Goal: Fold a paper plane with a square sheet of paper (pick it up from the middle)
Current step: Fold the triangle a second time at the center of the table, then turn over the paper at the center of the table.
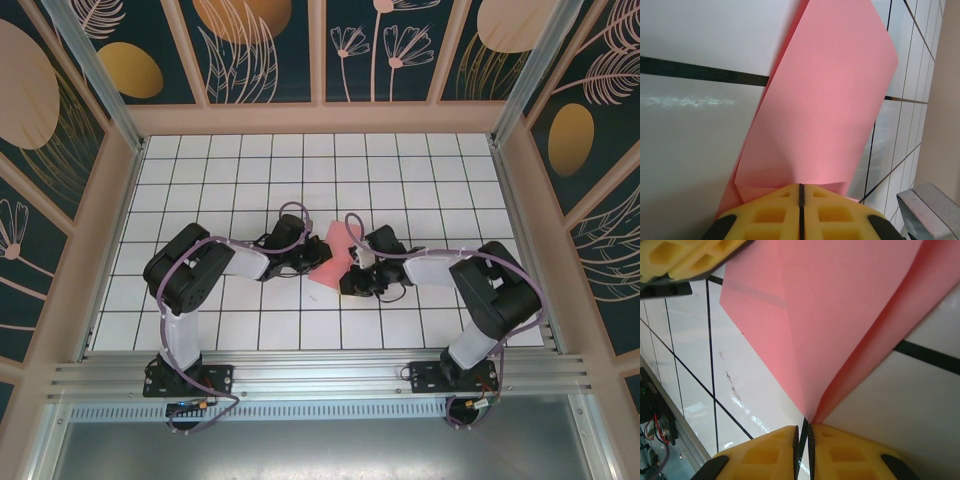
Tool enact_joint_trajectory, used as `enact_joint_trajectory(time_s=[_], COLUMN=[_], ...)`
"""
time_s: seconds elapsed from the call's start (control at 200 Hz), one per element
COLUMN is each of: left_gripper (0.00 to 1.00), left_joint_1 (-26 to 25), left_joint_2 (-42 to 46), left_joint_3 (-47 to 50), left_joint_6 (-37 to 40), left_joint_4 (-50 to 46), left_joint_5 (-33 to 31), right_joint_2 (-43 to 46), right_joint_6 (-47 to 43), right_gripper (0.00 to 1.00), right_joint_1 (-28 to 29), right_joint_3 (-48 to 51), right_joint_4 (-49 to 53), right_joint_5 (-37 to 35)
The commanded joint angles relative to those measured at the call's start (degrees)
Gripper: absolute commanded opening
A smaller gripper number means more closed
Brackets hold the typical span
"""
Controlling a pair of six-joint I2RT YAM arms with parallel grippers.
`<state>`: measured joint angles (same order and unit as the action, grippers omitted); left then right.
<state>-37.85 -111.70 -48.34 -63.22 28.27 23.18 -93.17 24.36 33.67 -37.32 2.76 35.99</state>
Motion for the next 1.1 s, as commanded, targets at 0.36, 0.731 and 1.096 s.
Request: enact_joint_trajectory(time_s=[0.36,0.731,1.096], left_gripper=[0.22,0.19,0.15], left_joint_1=[-0.29,-1.39,-3.89], left_joint_2=[8.02,12.81,8.36], left_joint_3=[0.75,5.06,2.71], left_joint_6=[2.17,2.81,2.77], left_joint_4=[-5.05,-6.44,-5.22], left_joint_5=[-2.37,-3.52,-2.09], right_joint_2=[6.54,-3.78,-7.99], right_joint_6=[3.91,7.38,8.34], right_gripper=[0.40,0.44,0.44], right_joint_1=[-7.28,-9.12,-10.16], right_joint_3=[-3.53,-9.67,-11.19], right_joint_4=[-0.91,-4.71,-6.80], right_joint_5=[-10.95,-11.87,-10.57])
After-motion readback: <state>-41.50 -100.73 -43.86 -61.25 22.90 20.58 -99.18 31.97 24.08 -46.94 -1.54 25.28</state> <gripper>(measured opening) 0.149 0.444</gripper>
